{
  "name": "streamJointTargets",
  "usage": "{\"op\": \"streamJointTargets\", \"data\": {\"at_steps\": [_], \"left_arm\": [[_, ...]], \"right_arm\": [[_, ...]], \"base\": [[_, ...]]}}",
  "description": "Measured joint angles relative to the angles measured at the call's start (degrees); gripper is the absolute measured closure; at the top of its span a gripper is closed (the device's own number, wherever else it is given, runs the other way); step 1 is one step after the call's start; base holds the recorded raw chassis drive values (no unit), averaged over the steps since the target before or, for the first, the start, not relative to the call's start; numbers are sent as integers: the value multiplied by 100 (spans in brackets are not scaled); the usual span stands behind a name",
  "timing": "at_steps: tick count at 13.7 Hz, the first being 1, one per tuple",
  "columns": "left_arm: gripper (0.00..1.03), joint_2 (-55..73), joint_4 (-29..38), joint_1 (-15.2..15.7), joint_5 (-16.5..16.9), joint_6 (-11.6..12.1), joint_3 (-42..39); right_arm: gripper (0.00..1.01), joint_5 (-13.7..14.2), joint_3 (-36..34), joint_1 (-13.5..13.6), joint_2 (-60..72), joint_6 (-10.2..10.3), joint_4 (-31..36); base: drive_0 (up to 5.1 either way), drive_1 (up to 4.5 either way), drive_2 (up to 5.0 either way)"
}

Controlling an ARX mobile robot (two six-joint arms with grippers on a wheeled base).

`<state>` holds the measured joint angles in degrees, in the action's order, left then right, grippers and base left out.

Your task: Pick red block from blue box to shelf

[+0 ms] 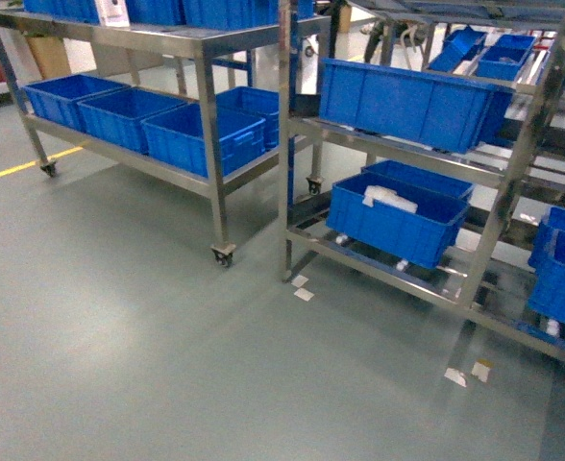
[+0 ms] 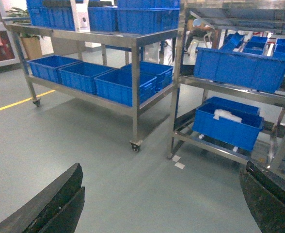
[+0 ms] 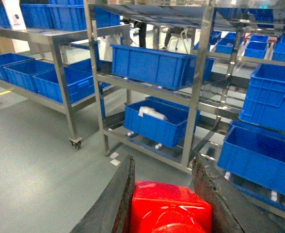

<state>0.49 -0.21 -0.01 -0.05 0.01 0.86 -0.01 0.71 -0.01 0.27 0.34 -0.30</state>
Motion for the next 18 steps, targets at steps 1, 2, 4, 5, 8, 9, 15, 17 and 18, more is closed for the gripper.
{"op": "streamJointTargets", "data": {"at_steps": [1, 2, 4, 5, 8, 9, 15, 17, 18], "left_arm": [[5, 0, 0, 0, 0, 0, 0], [5, 0, 0, 0, 0, 2, 0], [5, 0, 0, 0, 0, 0, 0], [5, 0, 0, 0, 0, 0, 0], [5, 0, 0, 0, 0, 0, 0], [5, 0, 0, 0, 0, 0, 0], [5, 0, 0, 0, 0, 0, 0], [5, 0, 0, 0, 0, 0, 0], [5, 0, 0, 0, 0, 0, 0]], "right_arm": [[72, 0, 0, 0, 0, 0, 2], [72, 0, 0, 0, 0, 0, 2], [72, 0, 0, 0, 0, 0, 2], [72, 0, 0, 0, 0, 0, 2], [72, 0, 0, 0, 0, 0, 2], [72, 0, 0, 0, 0, 0, 2], [72, 0, 0, 0, 0, 0, 2], [72, 0, 0, 0, 0, 0, 2], [72, 0, 0, 0, 0, 0, 2]], "base": [[-149, -149, -149], [-149, -149, -149], [-149, -149, -149], [-156, -156, -156], [-147, -147, -147], [-143, -143, -143], [-145, -145, -145], [-141, -141, -141], [-143, -143, -143]]}}
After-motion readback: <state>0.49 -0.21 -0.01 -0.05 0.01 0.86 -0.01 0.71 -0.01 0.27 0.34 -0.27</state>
